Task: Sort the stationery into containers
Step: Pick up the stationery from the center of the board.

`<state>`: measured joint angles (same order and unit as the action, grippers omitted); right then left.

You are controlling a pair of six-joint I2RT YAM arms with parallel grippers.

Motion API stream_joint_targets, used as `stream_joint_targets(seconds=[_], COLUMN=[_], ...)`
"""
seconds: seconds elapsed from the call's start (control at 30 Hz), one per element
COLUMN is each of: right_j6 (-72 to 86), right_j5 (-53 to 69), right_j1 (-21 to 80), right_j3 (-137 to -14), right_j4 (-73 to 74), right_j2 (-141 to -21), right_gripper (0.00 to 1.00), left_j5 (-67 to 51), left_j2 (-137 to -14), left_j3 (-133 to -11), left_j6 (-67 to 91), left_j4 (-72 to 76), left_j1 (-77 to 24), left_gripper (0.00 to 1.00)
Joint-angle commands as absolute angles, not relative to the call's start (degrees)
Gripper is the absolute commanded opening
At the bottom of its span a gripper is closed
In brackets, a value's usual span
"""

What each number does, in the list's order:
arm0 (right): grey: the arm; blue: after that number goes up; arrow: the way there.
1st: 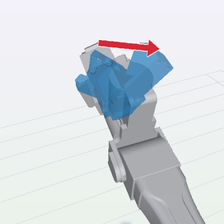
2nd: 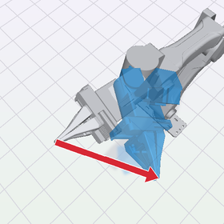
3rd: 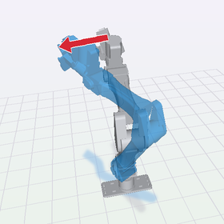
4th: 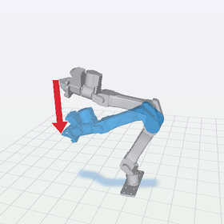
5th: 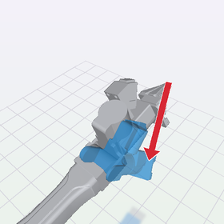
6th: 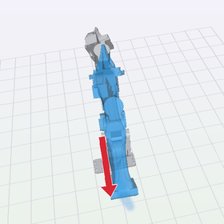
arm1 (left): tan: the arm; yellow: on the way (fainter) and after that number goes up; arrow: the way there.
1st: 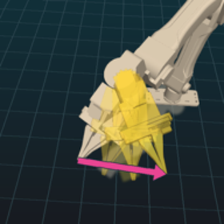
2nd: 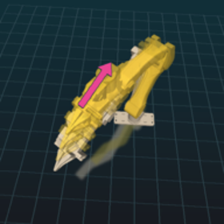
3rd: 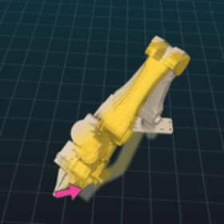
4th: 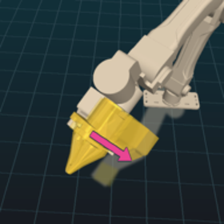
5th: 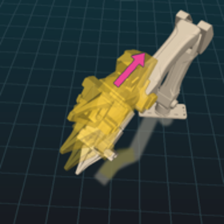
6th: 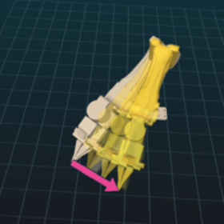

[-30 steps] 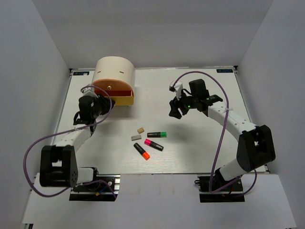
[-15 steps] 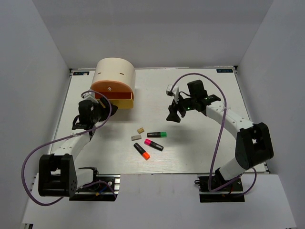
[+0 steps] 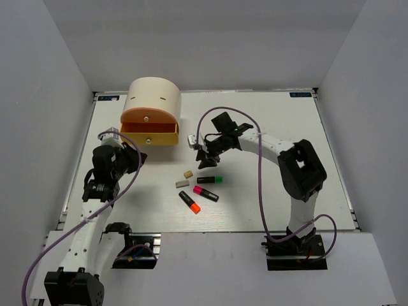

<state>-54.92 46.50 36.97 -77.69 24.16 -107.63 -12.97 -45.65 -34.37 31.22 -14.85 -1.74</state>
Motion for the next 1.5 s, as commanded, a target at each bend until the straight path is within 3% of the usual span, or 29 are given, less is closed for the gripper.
stream_joint_targets(seconds=[0.0, 0.1, 0.27, 0.97, 1.1, 1.13, 1.23, 1.47], right_j6=[-62.6, -64.2, -64.9, -60.4, -59.7, -59.6, -59.0, -50.5], right_j5=[45.3, 44.1, 42.3, 35.4, 34.7, 34.5, 35.5, 38.5], right_j1=[39.7, 41.6, 44.1, 46.4, 45.9, 46.0, 45.4, 44.2], right_j3=[-82.5, -85.3, -86.8, -87.1, -87.1, -87.2, -87.4, -84.8], right_j4=[27.7, 29.3, 28.9, 19.9, 19.6, 19.8, 22.5, 20.1], right_j2=[-110.7, -114.0, -117.2, -123.9, -123.8, -123.1, -120.1, -102.5], right_gripper=[0.46, 0.51, 0.56, 0.56, 0.38, 0.25, 0.04, 0.00], left_j5=[-14.4, -14.9, -16.7, -21.9, -22.4, -22.4, -22.4, -21.1], left_j2=[-42.1, -40.1, -40.1, -45.8, -48.2, -48.2, -50.7, -54.0], left_j3=[-32.0, -31.5, -31.5, -27.6, -27.6, -27.6, -27.6, -28.7], left_j6=[31.7, 34.5, 38.1, 44.9, 44.9, 44.9, 44.3, 42.8], left_j4=[-26.2, -27.6, -28.9, -24.7, -23.4, -22.7, -21.0, -19.3], left_j1=[-2.0, -2.0, -2.0, -2.0, -3.1, -3.1, -4.3, -8.4], left_gripper=[0.29, 0.45, 0.57, 0.61, 0.57, 0.55, 0.48, 0.45])
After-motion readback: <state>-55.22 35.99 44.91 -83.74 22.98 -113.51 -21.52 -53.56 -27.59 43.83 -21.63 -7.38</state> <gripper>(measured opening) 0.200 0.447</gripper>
